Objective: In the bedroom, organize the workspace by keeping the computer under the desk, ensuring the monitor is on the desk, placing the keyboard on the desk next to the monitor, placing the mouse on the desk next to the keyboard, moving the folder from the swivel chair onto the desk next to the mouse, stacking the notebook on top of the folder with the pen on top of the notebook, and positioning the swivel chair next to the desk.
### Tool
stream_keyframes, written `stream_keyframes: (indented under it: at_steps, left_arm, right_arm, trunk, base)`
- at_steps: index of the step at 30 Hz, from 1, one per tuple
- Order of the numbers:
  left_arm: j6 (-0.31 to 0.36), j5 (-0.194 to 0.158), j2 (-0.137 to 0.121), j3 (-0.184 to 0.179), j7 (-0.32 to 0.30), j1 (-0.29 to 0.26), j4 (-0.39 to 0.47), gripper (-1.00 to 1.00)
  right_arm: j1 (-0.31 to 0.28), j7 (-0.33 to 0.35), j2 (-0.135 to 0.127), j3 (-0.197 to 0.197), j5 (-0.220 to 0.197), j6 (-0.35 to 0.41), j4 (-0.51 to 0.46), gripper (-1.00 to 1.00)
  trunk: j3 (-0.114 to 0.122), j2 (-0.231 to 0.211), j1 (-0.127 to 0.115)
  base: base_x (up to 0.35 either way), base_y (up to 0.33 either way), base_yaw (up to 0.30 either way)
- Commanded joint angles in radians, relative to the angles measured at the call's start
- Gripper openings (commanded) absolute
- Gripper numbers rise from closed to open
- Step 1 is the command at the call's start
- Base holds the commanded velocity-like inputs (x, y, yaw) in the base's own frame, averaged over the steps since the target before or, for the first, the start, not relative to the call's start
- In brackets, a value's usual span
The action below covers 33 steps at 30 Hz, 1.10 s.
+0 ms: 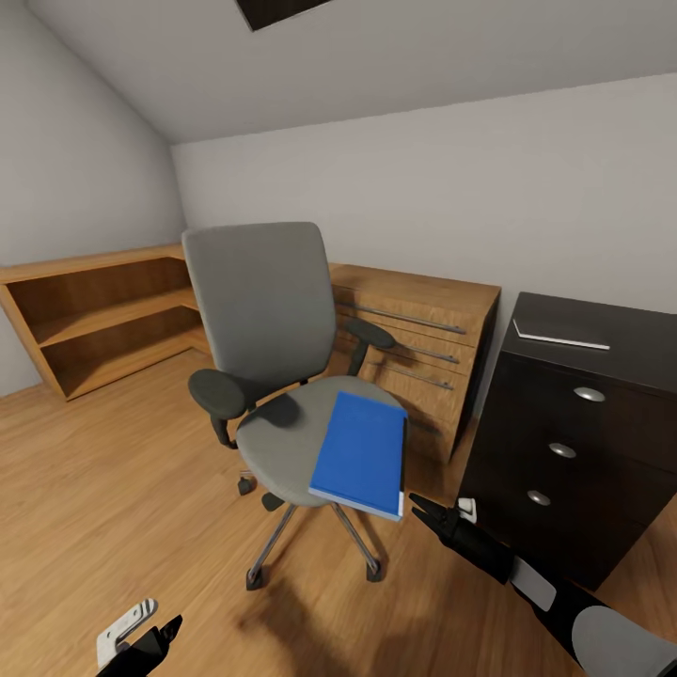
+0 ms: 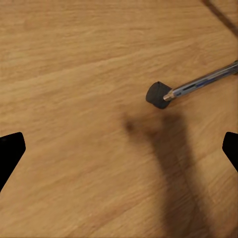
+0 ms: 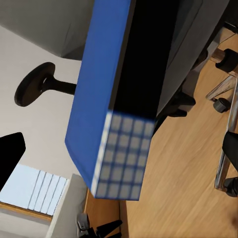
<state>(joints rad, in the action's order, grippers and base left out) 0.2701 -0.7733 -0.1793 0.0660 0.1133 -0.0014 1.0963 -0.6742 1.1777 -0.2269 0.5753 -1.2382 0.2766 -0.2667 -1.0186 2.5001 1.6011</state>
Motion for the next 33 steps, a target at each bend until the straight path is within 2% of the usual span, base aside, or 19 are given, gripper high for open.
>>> stream_keyframes:
  at_steps: [1, 8, 18, 33]
  left_arm:
    - [0.005, -0.011, 0.000, 0.000, 0.006, 0.000, 0.002, 1.00]
    - [0.005, -0.011, 0.000, 0.000, 0.006, 0.000, 0.002, 1.00]
    - [0.005, -0.011, 0.000, 0.000, 0.006, 0.000, 0.002, 1.00]
    - [0.005, -0.011, 0.000, 0.000, 0.006, 0.000, 0.002, 1.00]
  right_arm:
    - [-0.001, 0.002, -0.001, 0.006, -0.011, 0.010, 0.000, 1.00]
    - [-0.001, 0.002, -0.001, 0.006, -0.011, 0.010, 0.000, 1.00]
    - [-0.001, 0.002, -0.002, 0.005, -0.011, 0.010, 0.000, 1.00]
    - [-0.001, 0.002, -0.002, 0.005, -0.011, 0.011, 0.001, 1.00]
  trunk:
    - [-0.001, 0.000, 0.000]
    - [-0.001, 0.000, 0.000]
    - [-0.001, 0.000, 0.000]
    - [-0.001, 0.000, 0.000]
  base:
    - [0.013, 0.000, 0.000]
    - [0.009, 0.013, 0.000]
    - [0.073, 0.128, 0.000]
    - [0.008, 0.014, 0.000]
